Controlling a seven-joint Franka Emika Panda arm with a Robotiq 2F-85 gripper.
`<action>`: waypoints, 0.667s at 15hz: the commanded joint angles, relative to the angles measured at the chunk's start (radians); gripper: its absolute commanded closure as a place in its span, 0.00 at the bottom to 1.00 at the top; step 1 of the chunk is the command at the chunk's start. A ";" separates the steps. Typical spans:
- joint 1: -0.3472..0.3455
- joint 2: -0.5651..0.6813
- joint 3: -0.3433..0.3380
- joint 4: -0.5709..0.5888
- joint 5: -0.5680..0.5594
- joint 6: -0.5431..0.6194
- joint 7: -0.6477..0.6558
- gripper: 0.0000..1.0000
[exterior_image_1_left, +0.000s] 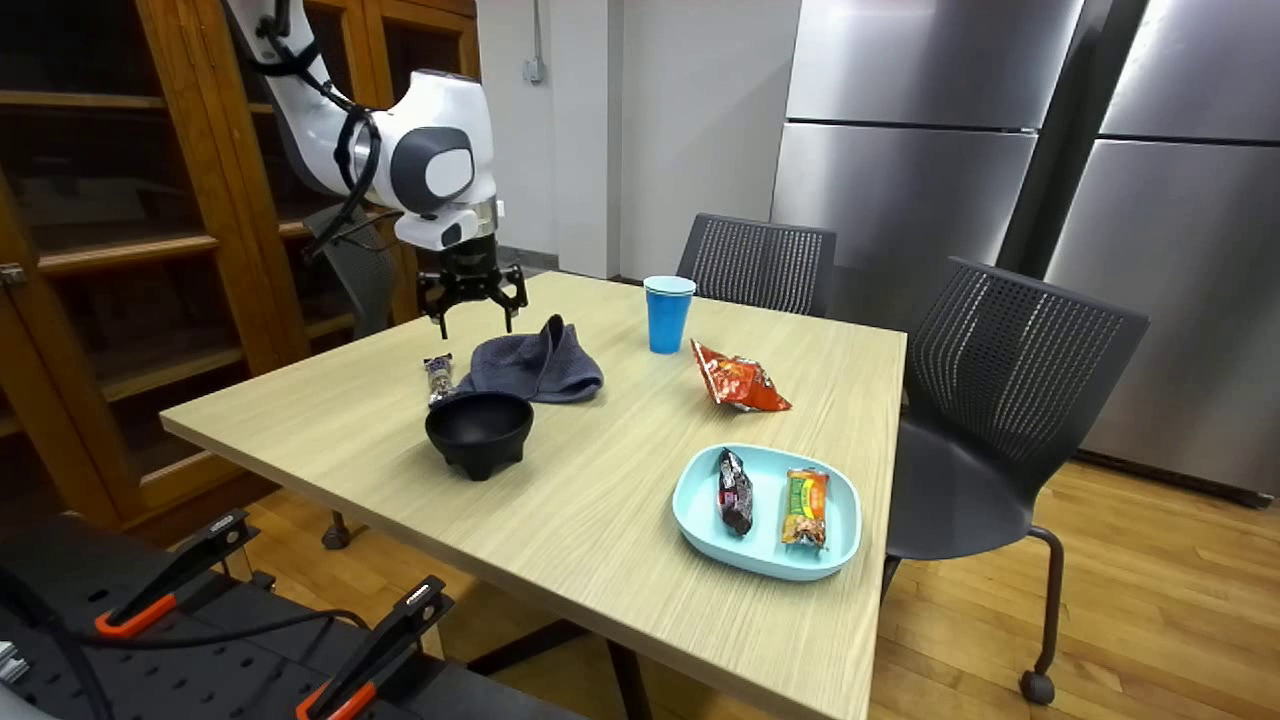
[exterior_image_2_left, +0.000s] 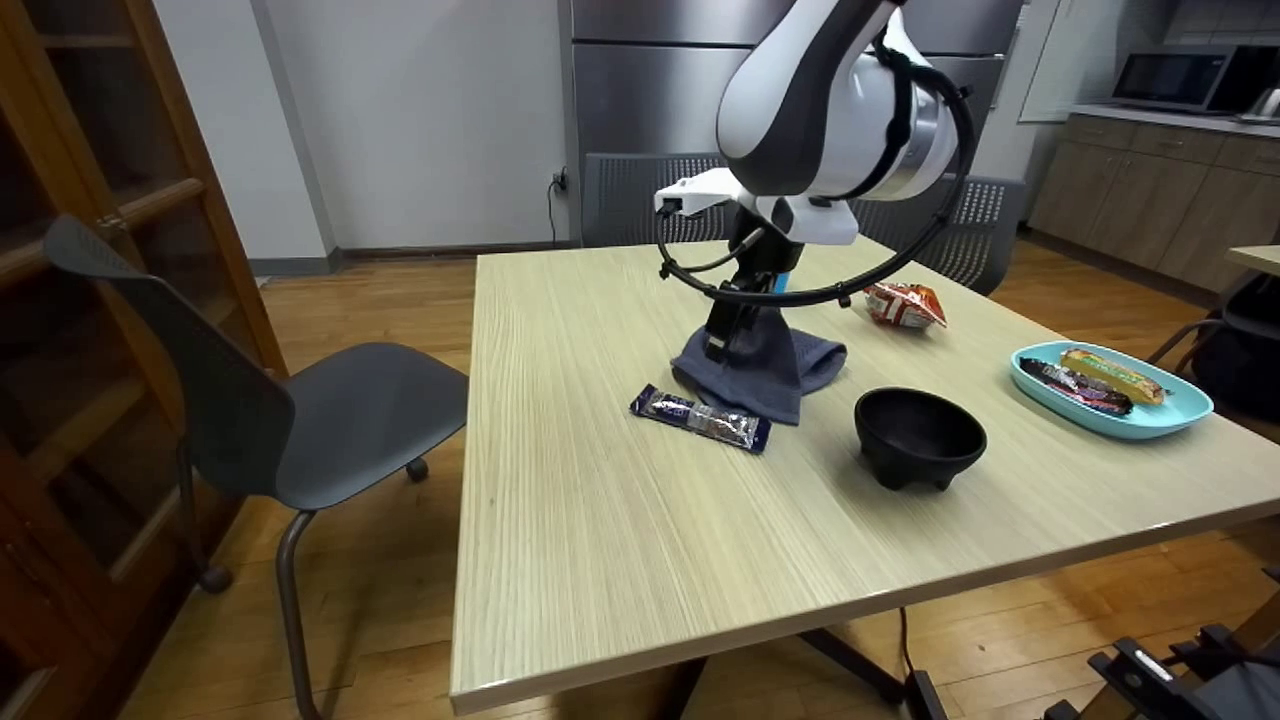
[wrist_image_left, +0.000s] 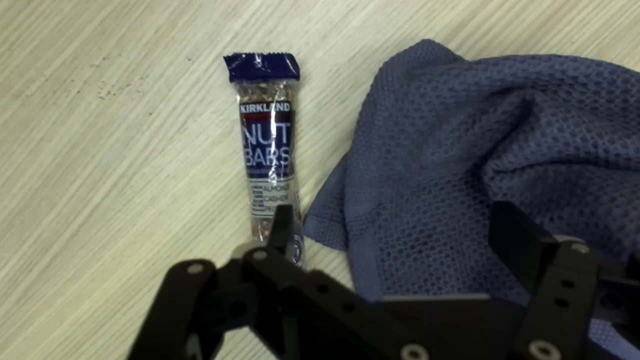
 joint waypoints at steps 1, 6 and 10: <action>0.023 0.033 0.019 0.023 0.010 0.017 0.025 0.00; 0.079 0.088 -0.010 0.062 -0.021 -0.023 0.040 0.00; 0.090 0.135 -0.011 0.104 -0.019 -0.048 0.036 0.00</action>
